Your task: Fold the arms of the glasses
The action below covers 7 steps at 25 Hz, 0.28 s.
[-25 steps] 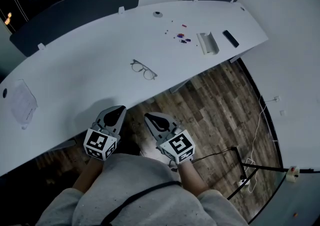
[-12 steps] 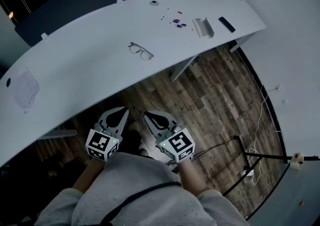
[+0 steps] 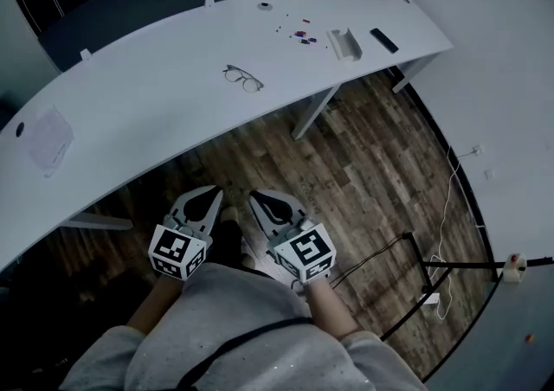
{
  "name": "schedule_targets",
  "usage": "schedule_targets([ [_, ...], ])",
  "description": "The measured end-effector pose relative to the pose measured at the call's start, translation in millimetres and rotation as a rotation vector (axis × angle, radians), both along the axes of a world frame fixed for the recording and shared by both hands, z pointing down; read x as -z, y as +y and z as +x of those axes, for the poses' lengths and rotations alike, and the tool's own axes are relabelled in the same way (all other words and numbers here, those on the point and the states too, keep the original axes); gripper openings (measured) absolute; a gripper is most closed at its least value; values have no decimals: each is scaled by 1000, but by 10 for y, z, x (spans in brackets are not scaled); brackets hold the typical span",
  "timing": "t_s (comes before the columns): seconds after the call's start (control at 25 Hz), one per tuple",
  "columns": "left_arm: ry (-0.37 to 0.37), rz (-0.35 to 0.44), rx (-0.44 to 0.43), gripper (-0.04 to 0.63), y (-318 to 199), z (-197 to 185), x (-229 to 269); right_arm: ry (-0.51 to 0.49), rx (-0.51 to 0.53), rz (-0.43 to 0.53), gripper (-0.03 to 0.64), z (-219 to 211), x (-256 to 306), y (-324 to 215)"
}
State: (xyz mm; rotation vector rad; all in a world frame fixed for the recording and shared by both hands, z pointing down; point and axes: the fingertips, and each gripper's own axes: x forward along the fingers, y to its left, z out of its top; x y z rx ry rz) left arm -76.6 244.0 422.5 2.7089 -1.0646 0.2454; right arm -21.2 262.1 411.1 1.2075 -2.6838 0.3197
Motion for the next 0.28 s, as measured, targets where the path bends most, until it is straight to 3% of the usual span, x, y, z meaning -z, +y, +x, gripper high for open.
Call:
schedule_targets([
  [0.28, 7, -1, 11, 15, 322, -53, 34, -24, -54, 10, 20, 51, 69, 275],
])
